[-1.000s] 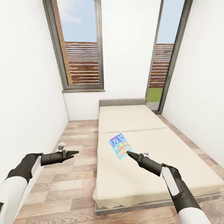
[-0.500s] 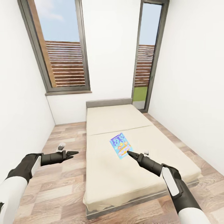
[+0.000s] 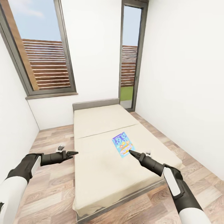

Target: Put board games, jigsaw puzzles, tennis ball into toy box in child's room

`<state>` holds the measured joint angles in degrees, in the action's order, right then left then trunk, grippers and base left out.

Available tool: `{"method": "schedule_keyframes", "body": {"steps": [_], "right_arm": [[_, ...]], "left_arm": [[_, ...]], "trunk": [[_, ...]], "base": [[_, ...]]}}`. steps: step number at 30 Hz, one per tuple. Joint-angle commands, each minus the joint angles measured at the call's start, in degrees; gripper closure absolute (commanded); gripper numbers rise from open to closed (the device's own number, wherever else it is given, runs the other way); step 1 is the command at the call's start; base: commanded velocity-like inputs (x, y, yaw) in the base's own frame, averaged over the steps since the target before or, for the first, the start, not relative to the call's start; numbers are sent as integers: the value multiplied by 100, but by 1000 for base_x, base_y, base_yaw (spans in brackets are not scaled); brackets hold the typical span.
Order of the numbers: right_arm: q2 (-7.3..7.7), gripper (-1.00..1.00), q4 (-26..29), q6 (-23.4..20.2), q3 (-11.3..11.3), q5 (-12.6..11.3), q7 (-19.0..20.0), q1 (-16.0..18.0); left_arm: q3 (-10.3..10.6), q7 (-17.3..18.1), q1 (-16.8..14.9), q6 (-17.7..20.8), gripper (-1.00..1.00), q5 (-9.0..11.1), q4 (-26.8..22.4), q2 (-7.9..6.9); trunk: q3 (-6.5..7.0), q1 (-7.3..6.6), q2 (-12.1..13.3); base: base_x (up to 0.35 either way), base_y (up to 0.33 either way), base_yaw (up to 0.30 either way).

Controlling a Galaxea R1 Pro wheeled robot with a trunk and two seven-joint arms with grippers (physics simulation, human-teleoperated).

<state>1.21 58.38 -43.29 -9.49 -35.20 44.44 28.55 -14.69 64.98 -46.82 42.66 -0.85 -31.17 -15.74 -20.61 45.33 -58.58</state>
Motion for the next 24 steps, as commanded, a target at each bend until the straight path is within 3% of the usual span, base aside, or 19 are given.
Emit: {"method": "schedule_keyframes", "body": {"steps": [1,24], "right_arm": [[-4,100,-2,-34,-30,-31,7,4],[-6,100,-11,-6,-84,-38,3,1]], "left_arm": [[-17,20,-3,51,-100,-10,-3,1],[-8,15,-3,46,-100,-20,-3,-8]], "trunk": [[12,-22,37],[425,-527,959]], "base": [[0,0,-279],[0,0,-279]]}}
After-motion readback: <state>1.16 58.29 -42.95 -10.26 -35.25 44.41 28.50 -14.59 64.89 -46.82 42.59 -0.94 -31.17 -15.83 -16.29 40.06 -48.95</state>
